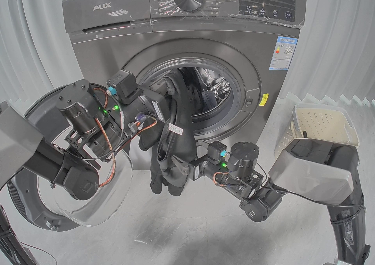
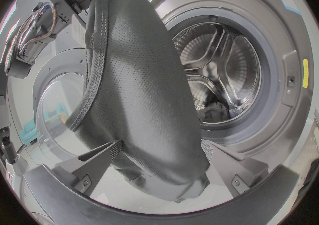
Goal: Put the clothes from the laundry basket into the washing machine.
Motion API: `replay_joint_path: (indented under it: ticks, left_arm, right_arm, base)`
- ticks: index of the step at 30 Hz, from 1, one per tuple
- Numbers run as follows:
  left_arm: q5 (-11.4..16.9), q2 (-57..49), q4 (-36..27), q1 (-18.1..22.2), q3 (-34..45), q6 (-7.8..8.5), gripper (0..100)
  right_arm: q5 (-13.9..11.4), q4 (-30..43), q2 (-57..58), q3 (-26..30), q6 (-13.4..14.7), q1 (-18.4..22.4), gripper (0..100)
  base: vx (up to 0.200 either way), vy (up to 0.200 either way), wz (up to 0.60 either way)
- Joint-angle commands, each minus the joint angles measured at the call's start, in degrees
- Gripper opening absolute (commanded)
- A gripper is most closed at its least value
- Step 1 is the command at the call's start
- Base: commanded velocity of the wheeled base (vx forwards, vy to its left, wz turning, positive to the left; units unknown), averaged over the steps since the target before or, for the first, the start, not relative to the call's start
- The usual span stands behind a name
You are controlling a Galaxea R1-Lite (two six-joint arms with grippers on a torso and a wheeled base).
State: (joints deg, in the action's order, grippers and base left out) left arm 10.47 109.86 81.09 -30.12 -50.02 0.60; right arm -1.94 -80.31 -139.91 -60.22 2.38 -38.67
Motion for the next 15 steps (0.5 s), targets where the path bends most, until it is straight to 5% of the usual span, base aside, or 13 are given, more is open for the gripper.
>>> replay_joint_path:
  ticks: [1, 11, 15]
  left_arm:
    - [-0.01, -0.09, -0.23, -0.55, -0.17, 0.02, 0]
    - [-0.72, -0.7, -0.23, -1.25, -0.08, 0.02, 0]
    - [-0.72, -0.88, -0.5, -1.17, -0.17, 0.02, 0]
  right_arm:
    - [-0.79, 1.03, -4.84, -6.84, 0.0, -1.76, 100]
    - [0.0, 3.06, -11.08, -18.62, 0.17, -1.41, 100]
    - [3.87, 3.76, -12.05, -19.58, 0.26, -1.41, 100]
  base:
    - [0.0, 0.0, 0.0]
    - [0.0, 0.0, 0.0]
    - [0.0, 0.0, 0.0]
